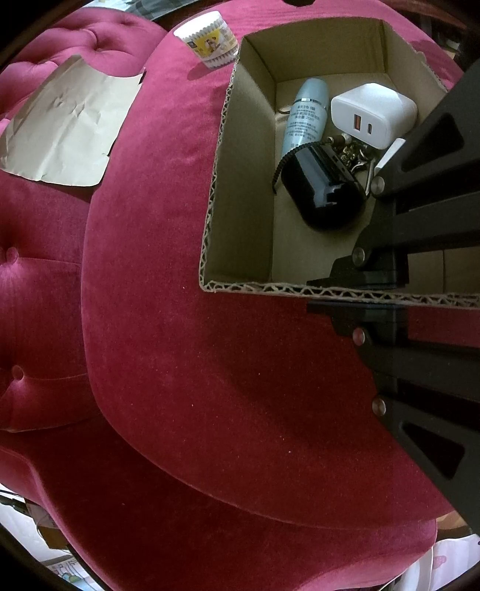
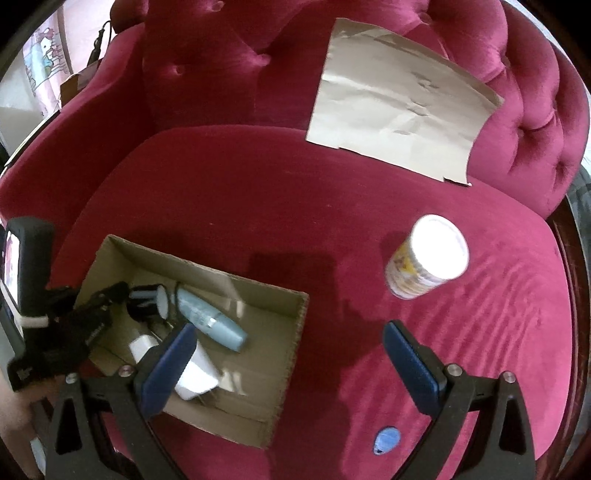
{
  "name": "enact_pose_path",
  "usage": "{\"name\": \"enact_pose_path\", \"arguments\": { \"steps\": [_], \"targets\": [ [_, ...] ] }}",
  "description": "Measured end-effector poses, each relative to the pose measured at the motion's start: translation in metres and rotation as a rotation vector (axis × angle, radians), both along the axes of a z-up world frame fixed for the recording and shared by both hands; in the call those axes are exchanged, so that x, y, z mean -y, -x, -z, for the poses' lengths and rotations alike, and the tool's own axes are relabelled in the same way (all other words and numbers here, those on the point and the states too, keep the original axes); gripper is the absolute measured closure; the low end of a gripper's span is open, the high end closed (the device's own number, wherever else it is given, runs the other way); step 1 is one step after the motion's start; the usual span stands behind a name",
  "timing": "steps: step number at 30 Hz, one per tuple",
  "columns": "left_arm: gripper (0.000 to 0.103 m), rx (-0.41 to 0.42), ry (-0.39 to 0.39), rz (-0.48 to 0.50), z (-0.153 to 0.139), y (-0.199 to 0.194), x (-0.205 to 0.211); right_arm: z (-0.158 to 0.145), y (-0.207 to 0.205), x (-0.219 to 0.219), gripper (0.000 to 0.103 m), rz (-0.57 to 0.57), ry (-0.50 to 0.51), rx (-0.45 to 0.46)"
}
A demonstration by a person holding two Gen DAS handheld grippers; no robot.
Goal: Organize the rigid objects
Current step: 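Move the right gripper back over the blue round key tag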
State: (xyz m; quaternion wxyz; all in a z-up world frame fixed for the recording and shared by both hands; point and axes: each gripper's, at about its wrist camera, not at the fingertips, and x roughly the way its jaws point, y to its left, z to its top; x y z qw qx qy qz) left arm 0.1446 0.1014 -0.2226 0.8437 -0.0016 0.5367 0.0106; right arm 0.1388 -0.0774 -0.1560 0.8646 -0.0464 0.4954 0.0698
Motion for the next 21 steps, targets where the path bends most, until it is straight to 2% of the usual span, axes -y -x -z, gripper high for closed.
{"name": "enact_pose_path", "arguments": {
  "steps": [6,21],
  "targets": [
    [0.099,0.001,-0.003,-0.001,0.000,0.000,0.001,0.000,0.010,0.025,0.000,0.023,0.005,-0.005],
    [0.098,-0.001,-0.011,-0.010,0.000,-0.001,0.002,0.028,0.033,0.086,0.000,0.103,0.012,-0.081]
  ]
}}
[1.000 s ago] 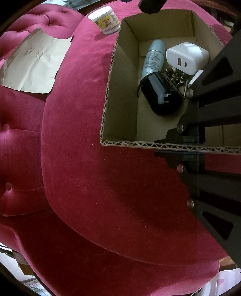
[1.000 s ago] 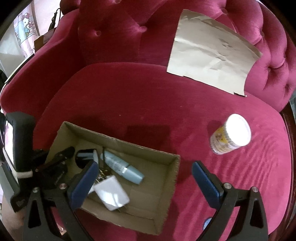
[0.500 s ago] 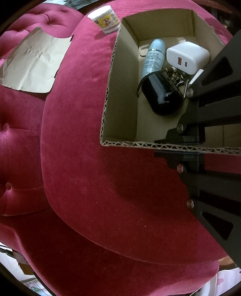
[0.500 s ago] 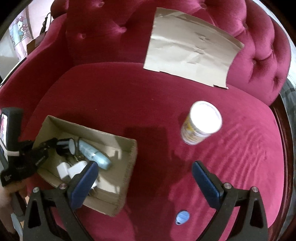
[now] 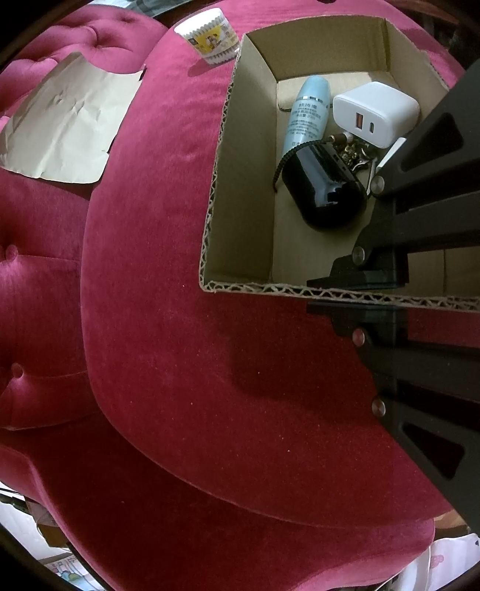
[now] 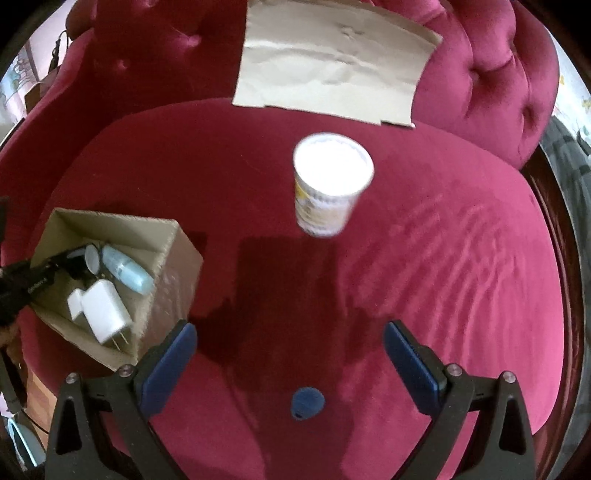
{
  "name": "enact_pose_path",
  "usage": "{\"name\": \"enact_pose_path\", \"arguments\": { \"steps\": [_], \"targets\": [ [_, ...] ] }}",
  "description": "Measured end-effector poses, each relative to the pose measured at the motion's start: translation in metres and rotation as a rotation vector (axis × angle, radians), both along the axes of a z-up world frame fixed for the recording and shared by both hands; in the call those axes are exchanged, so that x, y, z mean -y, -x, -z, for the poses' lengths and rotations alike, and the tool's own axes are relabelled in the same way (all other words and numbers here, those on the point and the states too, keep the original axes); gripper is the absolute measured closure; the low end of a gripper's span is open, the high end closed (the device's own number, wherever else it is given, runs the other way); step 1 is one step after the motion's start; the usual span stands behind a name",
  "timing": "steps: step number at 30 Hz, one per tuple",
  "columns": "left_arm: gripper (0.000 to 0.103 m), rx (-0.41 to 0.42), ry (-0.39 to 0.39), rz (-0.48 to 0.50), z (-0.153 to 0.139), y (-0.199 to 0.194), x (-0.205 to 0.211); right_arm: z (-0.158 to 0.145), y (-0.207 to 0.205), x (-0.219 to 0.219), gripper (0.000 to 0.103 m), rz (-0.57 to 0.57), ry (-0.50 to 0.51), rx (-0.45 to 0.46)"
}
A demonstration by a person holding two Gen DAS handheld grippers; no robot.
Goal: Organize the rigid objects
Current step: 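Move the right gripper back over the blue round key tag, then close the right gripper on the blue key tag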
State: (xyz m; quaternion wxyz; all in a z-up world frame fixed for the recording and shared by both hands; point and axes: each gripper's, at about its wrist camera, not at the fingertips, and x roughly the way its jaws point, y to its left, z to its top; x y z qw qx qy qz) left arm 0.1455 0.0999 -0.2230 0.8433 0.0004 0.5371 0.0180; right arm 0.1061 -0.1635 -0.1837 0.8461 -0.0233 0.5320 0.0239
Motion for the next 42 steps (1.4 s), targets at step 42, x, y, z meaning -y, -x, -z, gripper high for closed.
{"name": "enact_pose_path", "arguments": {
  "steps": [42],
  "targets": [
    [0.097,0.000,-0.030,-0.005,0.001,0.000,0.006,0.077,0.040,0.017,0.004,0.000,0.000,-0.096]
  ]
}}
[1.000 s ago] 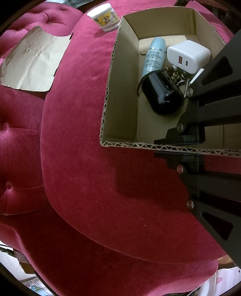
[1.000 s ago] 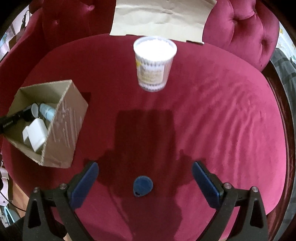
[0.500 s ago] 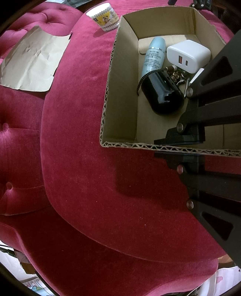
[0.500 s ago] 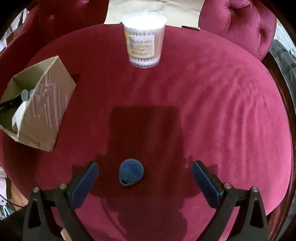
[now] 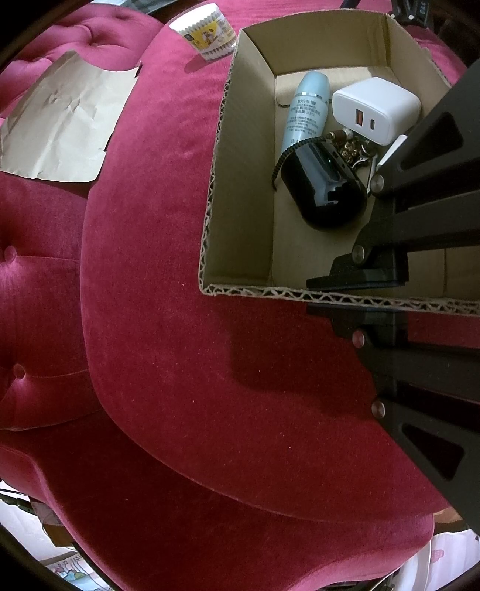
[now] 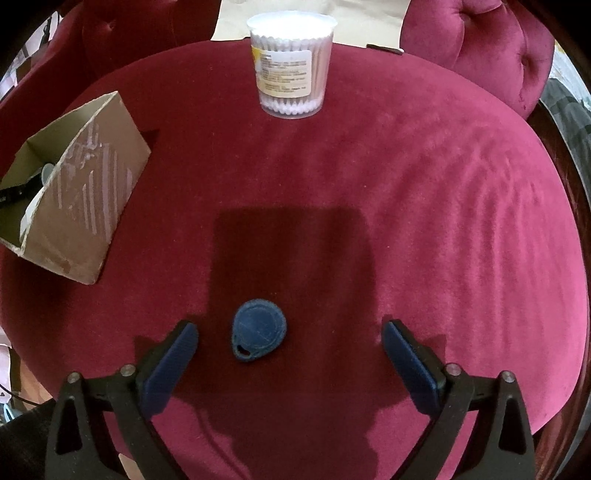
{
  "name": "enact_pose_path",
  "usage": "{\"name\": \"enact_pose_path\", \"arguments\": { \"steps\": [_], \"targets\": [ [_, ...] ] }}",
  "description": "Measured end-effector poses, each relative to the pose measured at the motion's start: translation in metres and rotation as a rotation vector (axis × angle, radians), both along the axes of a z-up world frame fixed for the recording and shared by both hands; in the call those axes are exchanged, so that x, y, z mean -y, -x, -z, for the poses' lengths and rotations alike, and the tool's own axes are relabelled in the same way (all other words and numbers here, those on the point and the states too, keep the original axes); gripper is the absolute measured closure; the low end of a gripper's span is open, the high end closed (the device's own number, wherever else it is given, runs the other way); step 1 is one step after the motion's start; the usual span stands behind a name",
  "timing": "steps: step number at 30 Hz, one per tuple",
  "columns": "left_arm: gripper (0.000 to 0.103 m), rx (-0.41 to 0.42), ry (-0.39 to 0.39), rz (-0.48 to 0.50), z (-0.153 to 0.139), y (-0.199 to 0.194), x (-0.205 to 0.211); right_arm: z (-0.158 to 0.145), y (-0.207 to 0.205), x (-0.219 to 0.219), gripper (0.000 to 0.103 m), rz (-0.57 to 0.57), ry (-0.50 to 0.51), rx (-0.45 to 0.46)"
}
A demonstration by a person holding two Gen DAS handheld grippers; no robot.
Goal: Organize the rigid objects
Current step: 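Close the right gripper on the blue key tag, then lift the blue key tag with the right gripper and carry it into the box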
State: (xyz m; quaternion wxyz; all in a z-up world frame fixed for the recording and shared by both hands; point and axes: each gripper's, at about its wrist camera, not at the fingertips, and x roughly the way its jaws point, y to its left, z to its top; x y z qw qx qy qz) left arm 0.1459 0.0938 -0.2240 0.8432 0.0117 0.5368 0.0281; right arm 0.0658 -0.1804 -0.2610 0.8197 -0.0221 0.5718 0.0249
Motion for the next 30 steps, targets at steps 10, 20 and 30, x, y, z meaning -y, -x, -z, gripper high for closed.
{"name": "enact_pose_path", "arguments": {
  "steps": [10,20,30],
  "targets": [
    [0.097,0.002,-0.004,-0.003,0.001,0.000,0.002,-0.016,-0.002,0.000,0.075,-0.025,-0.023,0.019],
    [0.097,0.002,-0.002,-0.004,0.001,0.001,0.001,-0.028,-0.010,0.004,0.075,-0.026,-0.034,0.030],
    [0.097,0.002,-0.004,0.000,0.001,0.000,0.001,-0.052,-0.018,0.000,0.075,-0.030,-0.036,0.064]
  ]
}}
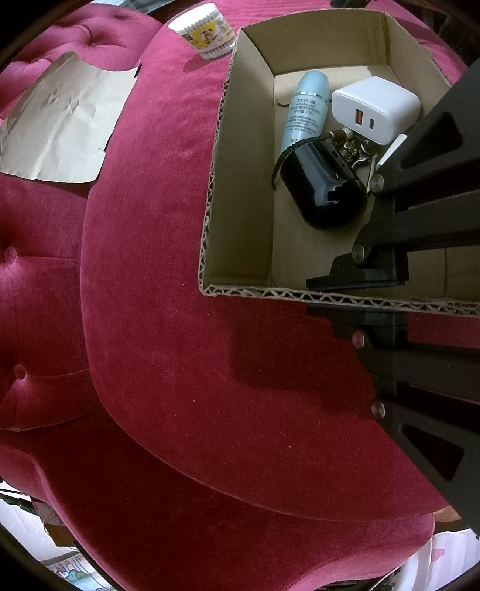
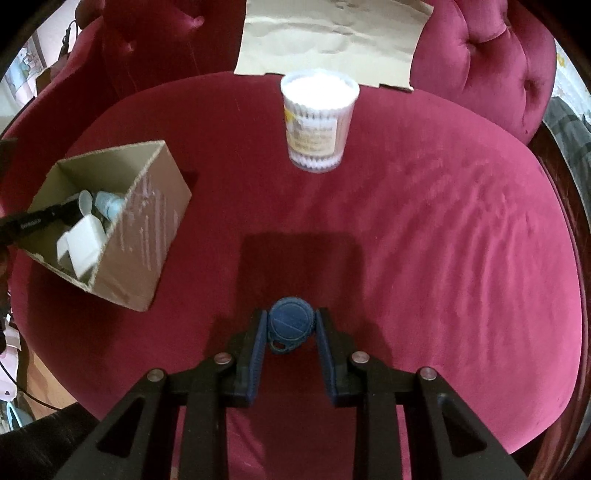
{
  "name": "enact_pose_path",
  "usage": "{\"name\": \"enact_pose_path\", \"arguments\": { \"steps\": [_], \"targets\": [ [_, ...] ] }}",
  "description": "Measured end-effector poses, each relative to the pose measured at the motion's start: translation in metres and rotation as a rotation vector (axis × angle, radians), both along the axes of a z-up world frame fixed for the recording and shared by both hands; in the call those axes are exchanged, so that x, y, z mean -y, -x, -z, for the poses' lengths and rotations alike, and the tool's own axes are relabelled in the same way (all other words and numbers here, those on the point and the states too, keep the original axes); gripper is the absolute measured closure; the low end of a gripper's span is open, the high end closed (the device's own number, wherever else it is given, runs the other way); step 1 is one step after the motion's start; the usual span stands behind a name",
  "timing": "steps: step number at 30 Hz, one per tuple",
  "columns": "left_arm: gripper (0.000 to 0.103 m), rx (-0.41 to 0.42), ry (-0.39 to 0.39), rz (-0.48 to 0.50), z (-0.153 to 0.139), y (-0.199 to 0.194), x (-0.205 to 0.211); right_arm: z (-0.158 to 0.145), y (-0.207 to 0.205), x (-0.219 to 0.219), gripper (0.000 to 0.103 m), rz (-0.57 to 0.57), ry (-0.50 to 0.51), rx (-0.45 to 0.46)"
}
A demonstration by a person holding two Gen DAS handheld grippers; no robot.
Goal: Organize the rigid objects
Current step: 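Lift the blue key tag with the right gripper and carry it into the box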
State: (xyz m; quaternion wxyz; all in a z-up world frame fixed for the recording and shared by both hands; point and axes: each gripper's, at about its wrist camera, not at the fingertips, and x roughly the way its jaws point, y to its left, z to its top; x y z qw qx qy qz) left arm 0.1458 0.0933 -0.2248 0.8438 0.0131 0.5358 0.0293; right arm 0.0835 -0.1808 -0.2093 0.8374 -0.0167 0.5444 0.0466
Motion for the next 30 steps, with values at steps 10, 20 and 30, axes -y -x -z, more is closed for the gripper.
{"name": "enact_pose_path", "arguments": {
  "steps": [10,20,30],
  "targets": [
    [0.097,-0.001,-0.004,0.007,0.000,-0.001,0.001,-0.027,-0.010,-0.015,0.075,-0.002,-0.006,0.053],
    [0.097,-0.001,-0.003,0.007,0.000,0.000,0.001,-0.050,-0.022,-0.039,0.075,-0.024,-0.022,0.108],
    [0.097,0.000,-0.001,0.008,0.000,0.000,0.001,-0.062,-0.030,-0.061,0.075,-0.058,-0.041,0.152]
  ]
}}
